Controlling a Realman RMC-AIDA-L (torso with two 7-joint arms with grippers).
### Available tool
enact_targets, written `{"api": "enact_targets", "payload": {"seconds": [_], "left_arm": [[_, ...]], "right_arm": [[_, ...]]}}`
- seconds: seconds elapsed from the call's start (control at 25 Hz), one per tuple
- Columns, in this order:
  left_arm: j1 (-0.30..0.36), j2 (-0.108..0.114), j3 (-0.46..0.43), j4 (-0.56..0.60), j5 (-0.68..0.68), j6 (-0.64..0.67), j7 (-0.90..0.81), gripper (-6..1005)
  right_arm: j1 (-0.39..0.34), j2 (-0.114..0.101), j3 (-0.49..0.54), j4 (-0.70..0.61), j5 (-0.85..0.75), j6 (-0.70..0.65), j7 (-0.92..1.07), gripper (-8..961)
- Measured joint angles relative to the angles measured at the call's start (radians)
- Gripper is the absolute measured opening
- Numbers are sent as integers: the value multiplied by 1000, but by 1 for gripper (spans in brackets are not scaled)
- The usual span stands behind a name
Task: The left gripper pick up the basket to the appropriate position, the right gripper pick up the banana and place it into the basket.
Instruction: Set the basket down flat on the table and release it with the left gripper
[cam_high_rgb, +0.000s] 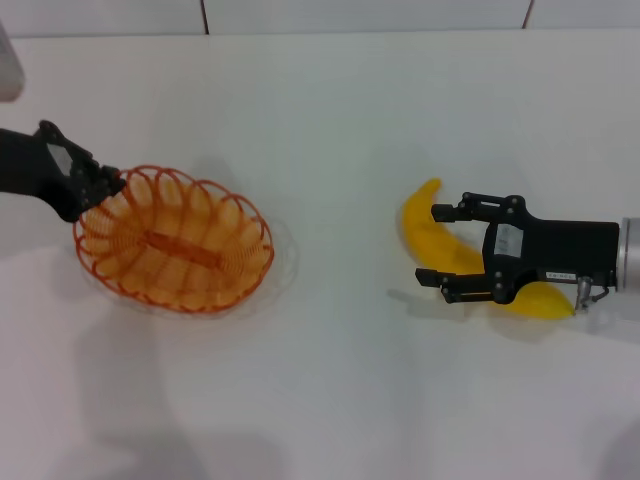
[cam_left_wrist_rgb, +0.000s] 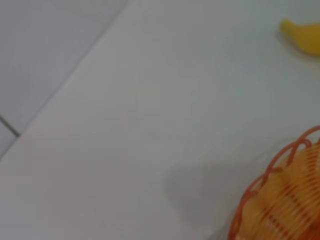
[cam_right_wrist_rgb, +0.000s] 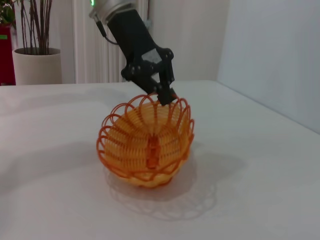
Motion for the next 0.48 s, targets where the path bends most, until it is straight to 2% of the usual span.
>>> {"api": "enact_targets", "payload": {"seconds": [0.24, 0.48], "left_arm": [[27, 0, -29, 46, -53, 30, -97, 65], [14, 3, -89, 17, -150, 81, -250, 65]], "right_arm": [[-2, 1, 9, 0, 1, 0, 0, 834], [-2, 2, 20, 0, 2, 0, 0, 834]]}}
